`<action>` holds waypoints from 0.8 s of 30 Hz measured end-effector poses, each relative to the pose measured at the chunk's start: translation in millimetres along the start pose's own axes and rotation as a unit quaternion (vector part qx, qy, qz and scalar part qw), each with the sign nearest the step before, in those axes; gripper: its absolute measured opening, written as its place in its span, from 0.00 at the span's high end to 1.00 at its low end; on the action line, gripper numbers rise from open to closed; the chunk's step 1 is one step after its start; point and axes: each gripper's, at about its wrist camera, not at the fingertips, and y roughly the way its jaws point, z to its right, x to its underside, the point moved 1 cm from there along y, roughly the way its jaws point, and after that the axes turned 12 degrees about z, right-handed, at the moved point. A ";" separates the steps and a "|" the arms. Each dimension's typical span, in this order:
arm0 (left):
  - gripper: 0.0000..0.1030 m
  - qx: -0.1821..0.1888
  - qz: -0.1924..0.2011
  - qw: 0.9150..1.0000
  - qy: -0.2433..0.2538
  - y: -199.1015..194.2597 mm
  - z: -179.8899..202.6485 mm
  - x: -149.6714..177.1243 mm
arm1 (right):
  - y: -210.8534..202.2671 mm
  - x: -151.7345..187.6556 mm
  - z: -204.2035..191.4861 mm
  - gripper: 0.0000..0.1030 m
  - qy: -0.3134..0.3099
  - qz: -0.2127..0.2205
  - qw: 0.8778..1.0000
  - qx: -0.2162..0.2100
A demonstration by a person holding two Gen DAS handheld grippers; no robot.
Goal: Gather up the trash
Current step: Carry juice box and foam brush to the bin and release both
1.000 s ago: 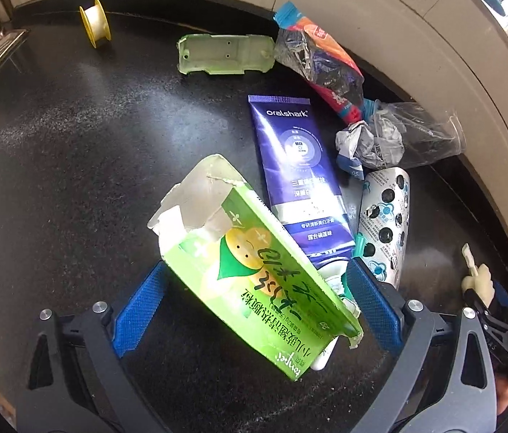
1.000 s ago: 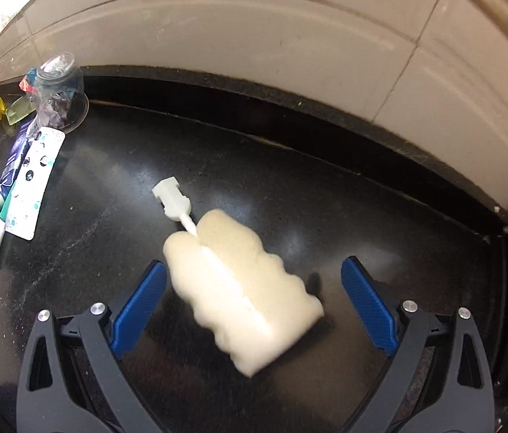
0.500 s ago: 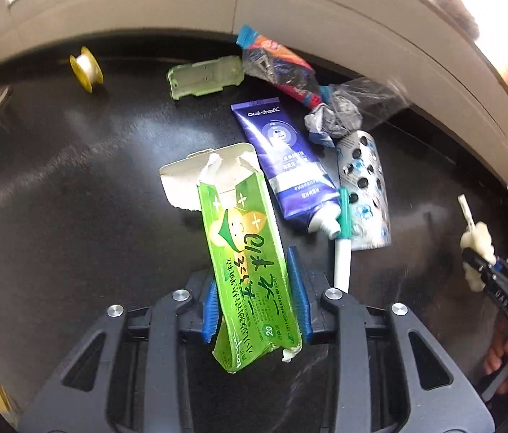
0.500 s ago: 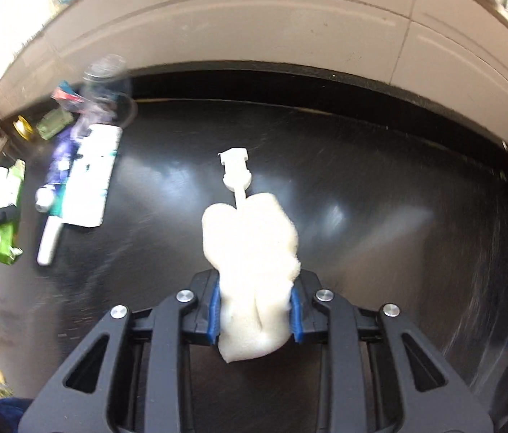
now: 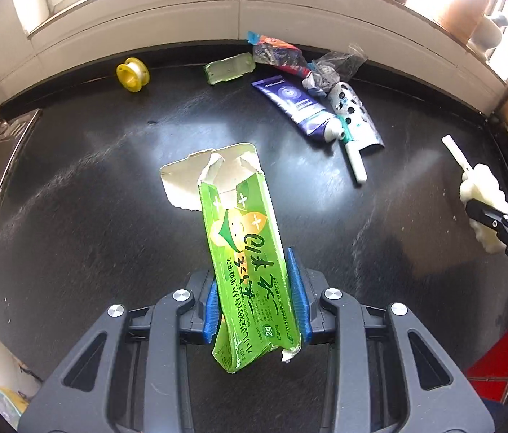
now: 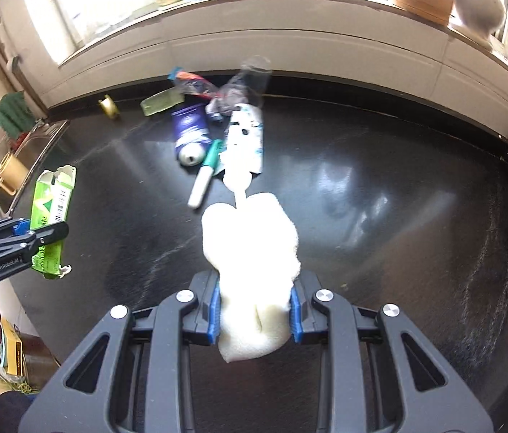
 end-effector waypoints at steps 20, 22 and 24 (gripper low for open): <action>0.68 -0.111 0.041 0.982 -0.147 -118.1 -154.5 122.1 | 35.8 16.2 -289.7 0.72 -0.194 -0.055 0.955 -0.217; 0.68 -0.130 0.036 0.975 -0.174 -131.8 -173.9 148.7 | 39.3 31.7 -335.9 0.72 -0.226 -0.073 0.938 -0.253; 0.68 -0.155 0.024 0.966 -0.205 -145.1 -194.9 181.3 | 39.8 48.5 -376.1 0.72 -0.252 -0.091 0.921 -0.284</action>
